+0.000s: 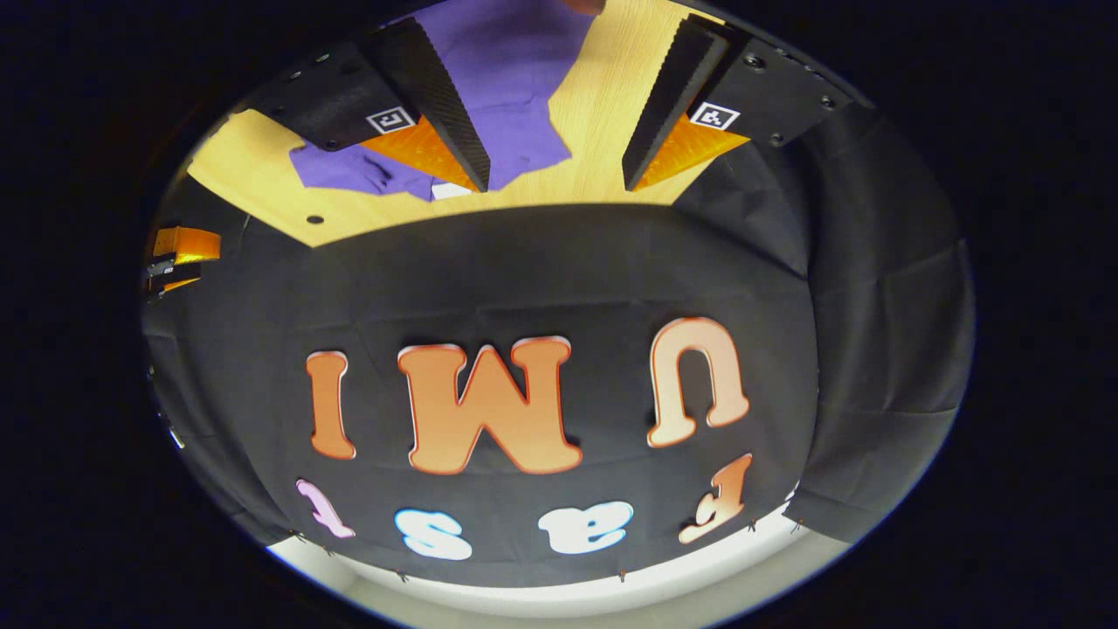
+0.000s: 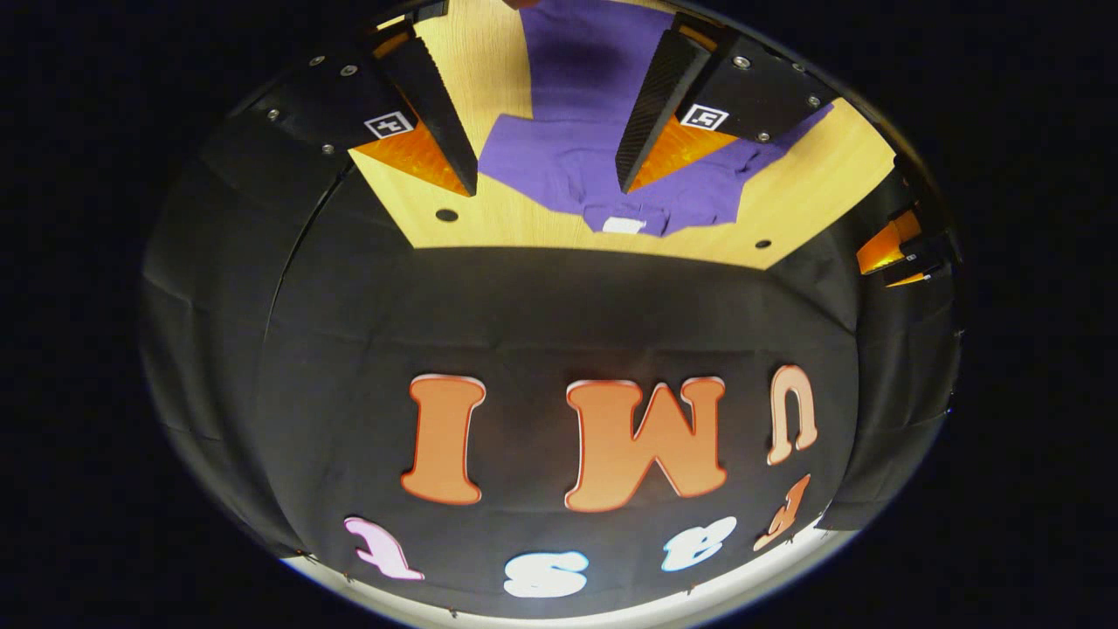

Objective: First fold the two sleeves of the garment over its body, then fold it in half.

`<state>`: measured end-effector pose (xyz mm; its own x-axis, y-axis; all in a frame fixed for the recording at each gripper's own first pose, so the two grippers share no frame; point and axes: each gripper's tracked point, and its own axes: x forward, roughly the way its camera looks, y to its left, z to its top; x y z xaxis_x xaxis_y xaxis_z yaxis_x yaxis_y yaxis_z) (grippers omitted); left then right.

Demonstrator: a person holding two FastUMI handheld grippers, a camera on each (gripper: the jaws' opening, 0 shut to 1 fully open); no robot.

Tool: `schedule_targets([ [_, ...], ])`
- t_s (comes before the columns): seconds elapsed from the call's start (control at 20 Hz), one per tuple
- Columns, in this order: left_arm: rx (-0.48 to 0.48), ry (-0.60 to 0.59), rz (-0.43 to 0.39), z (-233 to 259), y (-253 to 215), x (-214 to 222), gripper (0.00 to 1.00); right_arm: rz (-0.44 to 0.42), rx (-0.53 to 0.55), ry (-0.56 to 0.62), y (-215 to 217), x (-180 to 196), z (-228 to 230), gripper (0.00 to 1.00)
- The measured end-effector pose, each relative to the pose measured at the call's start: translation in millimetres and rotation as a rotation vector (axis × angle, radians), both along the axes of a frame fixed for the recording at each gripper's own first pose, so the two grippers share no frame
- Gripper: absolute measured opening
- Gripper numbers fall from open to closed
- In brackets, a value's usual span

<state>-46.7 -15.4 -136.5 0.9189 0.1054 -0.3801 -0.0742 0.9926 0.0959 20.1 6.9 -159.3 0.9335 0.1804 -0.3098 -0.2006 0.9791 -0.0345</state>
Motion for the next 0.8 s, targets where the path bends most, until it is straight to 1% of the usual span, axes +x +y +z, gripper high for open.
schedule_targets([
  [0.15, 0.004, 0.15, 0.01, -42.9, 10.8, -21.8, 0.98, 0.018, -0.03, 0.139, -3.0, -15.7, -44.8, 0.95],
  [0.25, -0.017, 0.242, -0.012, -69.3, 10.3, -38.6, 0.99, 0.041, -0.042, 0.24, -3.7, -25.3, -77.4, 0.95],
  [0.35, -0.034, 0.355, -0.027, -101.6, 14.1, -53.5, 0.98, 0.072, -0.028, 0.366, 0.2, -40.6, -112.2, 0.95],
  [0.45, -0.062, 0.47, -0.036, -135.9, 16.4, -72.1, 0.99, 0.063, -0.007, 0.462, -0.5, -50.0, -142.9, 0.96],
  [0.55, -0.106, 0.58, -0.042, -164.2, 22.5, -91.2, 0.99, 0.055, -0.029, 0.521, -8.6, -60.4, -166.1, 0.96],
  [0.65, -0.134, 0.671, -0.035, -182.1, 26.9, -110.5, 0.99, 0.043, -0.082, 0.575, -16.3, -68.4, -183.2, 0.96],
  [0.7, -0.143, 0.704, -0.029, -186.2, 26.1, -113.6, 1.0, 0.043, -0.09, 0.601, -21.1, -72.4, -198.5, 0.96],
  [0.8, -0.16, 0.772, -0.028, -195.7, 24.5, -126.8, 1.0, 0.052, -0.084, 0.672, -19.5, -83.4, -215.2, 0.96],
])
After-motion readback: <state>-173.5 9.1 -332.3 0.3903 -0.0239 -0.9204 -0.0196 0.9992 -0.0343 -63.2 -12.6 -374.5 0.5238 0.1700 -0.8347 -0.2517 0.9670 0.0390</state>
